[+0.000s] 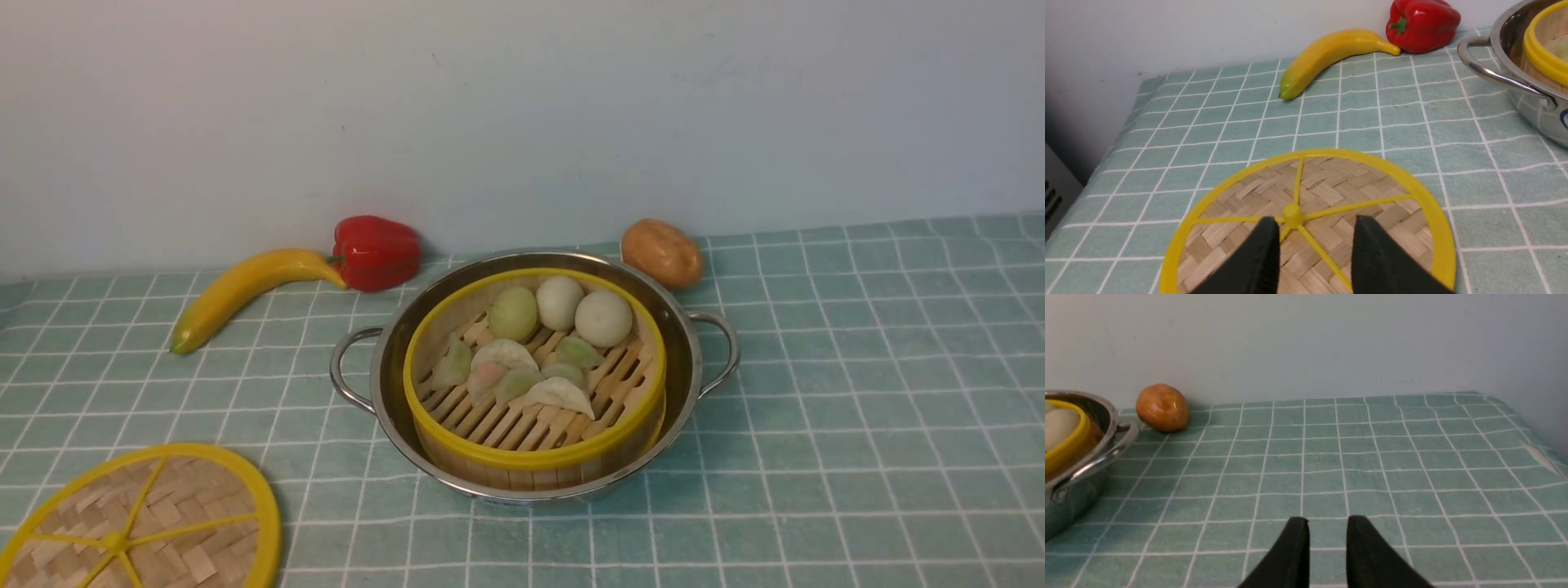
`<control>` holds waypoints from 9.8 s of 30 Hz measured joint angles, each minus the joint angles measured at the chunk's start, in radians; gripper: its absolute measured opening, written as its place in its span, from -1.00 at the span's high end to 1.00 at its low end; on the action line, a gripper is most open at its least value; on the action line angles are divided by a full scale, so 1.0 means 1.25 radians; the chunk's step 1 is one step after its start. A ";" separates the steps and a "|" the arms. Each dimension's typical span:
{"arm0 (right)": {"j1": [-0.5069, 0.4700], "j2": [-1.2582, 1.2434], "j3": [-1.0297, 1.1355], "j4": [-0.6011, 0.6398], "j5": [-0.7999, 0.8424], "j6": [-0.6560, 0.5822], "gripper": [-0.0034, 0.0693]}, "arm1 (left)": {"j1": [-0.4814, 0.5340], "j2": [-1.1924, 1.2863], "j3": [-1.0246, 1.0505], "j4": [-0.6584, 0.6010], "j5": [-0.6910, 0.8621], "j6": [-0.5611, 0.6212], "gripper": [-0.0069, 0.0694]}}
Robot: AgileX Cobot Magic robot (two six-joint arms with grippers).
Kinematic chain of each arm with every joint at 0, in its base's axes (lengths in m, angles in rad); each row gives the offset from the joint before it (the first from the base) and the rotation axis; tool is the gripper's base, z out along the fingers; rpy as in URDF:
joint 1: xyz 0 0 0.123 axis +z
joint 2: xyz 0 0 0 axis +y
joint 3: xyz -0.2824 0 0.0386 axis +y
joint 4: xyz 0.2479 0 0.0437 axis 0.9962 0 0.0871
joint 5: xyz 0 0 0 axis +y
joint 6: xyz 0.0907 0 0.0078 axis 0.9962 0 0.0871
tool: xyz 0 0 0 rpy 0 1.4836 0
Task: Place the steamer in the pot on the blue tablecloth, and put the lid on the steamer.
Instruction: 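Grasp the bamboo steamer lid lying on the table by its centre knob, then place the yellow bamboo steamer lid onto the steamer in the pot with the left gripper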
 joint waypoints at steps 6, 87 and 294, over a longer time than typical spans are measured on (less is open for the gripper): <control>0.000 0.000 0.000 0.034 0.000 0.027 0.43 | 0.000 0.000 0.000 0.000 0.000 0.000 0.18; 0.000 0.000 0.000 0.054 -0.003 0.027 0.25 | 0.002 0.983 -0.815 0.079 0.658 -0.132 0.18; 0.000 0.000 0.000 0.056 -0.003 0.027 0.25 | -0.421 1.630 -1.451 -0.147 0.568 0.277 0.52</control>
